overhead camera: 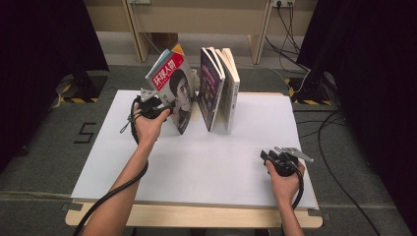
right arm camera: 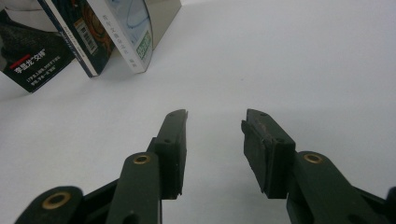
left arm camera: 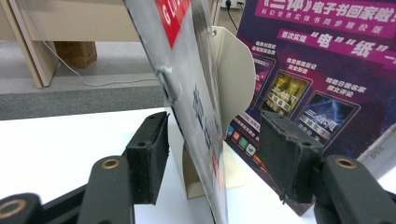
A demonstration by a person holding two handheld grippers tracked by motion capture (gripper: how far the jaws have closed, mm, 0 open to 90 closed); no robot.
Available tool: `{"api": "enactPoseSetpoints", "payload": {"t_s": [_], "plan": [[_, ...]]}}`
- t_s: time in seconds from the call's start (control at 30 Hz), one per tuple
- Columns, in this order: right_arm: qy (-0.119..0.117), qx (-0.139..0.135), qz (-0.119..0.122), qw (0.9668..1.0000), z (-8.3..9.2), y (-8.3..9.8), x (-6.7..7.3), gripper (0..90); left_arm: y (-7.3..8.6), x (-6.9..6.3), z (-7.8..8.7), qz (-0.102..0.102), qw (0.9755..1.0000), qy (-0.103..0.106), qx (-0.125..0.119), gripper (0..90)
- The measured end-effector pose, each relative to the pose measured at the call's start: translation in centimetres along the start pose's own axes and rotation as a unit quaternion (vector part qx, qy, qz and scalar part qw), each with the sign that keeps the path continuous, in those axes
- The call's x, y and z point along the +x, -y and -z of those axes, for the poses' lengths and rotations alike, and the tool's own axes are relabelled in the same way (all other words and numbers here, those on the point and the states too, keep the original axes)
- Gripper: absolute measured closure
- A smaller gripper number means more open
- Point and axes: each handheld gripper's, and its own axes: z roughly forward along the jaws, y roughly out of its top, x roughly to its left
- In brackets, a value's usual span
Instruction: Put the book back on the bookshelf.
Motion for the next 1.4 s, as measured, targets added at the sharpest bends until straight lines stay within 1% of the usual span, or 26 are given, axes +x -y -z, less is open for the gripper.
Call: {"api": "enactPoseSetpoints", "payload": {"t_s": [0.2,0.3,0.47,0.5,0.57,0.6,0.63,0.7,0.73,0.8,0.87,0.9,1.1,1.23,1.33,1.4], "plan": [[0.000,0.000,0.000,1.0000,0.0,0.0,0.0,59.9,0.2,0.0,0.5,-0.003,1.0000,0.007,0.000,41.4],[0.000,0.000,-0.001,1.0000,0.0,0.0,0.0,59.9,0.3,0.0,0.7,-0.001,1.0000,0.007,-0.002,40.8],[-0.001,-0.001,0.001,1.0000,0.0,0.0,0.1,59.9,0.4,0.0,1.2,-0.002,1.0000,0.009,-0.002,40.2],[0.000,0.000,-0.004,1.0000,0.0,0.0,0.2,59.9,0.4,0.0,1.3,-0.003,0.9999,0.010,-0.003,40.2],[0.000,0.000,-0.001,1.0000,0.0,0.0,0.1,59.9,0.4,0.0,1.5,-0.003,0.9999,0.012,-0.009,40.3],[0.000,0.000,-0.003,1.0000,0.0,0.0,0.2,59.8,0.4,-0.1,1.6,-0.003,0.9999,0.012,-0.011,40.4],[0.000,0.000,0.001,1.0000,0.0,0.0,0.1,59.9,0.5,0.0,1.7,-0.004,0.9999,0.011,-0.010,40.3],[0.000,-0.001,0.000,1.0000,0.0,0.0,0.1,59.9,0.6,0.0,1.8,-0.004,0.9999,0.010,-0.010,40.2],[0.000,0.001,-0.003,1.0000,0.0,0.0,0.2,59.9,0.6,0.1,1.9,-0.004,0.9999,0.010,-0.009,40.1],[-0.001,-0.001,0.002,1.0000,0.0,0.0,0.1,59.9,0.7,0.1,2.0,-0.004,0.9999,0.009,-0.008,39.9],[0.000,-0.001,0.001,1.0000,0.0,0.0,0.1,59.9,0.8,0.2,2.2,-0.004,1.0000,0.007,-0.004,39.9],[0.000,0.000,-0.001,1.0000,0.0,0.0,0.2,59.9,0.9,0.3,2.3,-0.003,1.0000,0.007,-0.004,39.8],[0.001,-0.001,0.002,1.0000,0.0,0.0,0.1,59.9,1.4,0.5,2.9,-0.006,1.0000,0.007,0.000,39.1],[0.000,0.000,-0.003,1.0000,0.1,0.0,0.2,59.9,1.7,0.7,3.2,-0.006,1.0000,0.005,0.004,38.5],[0.000,0.000,0.000,1.0000,0.1,0.0,0.2,59.8,2.0,0.8,3.5,-0.004,0.9999,0.009,0.008,38.2],[0.000,0.000,0.000,1.0000,0.1,0.0,0.2,59.9,2.1,0.8,3.7,-0.010,0.9999,0.005,0.008,37.9]]}}
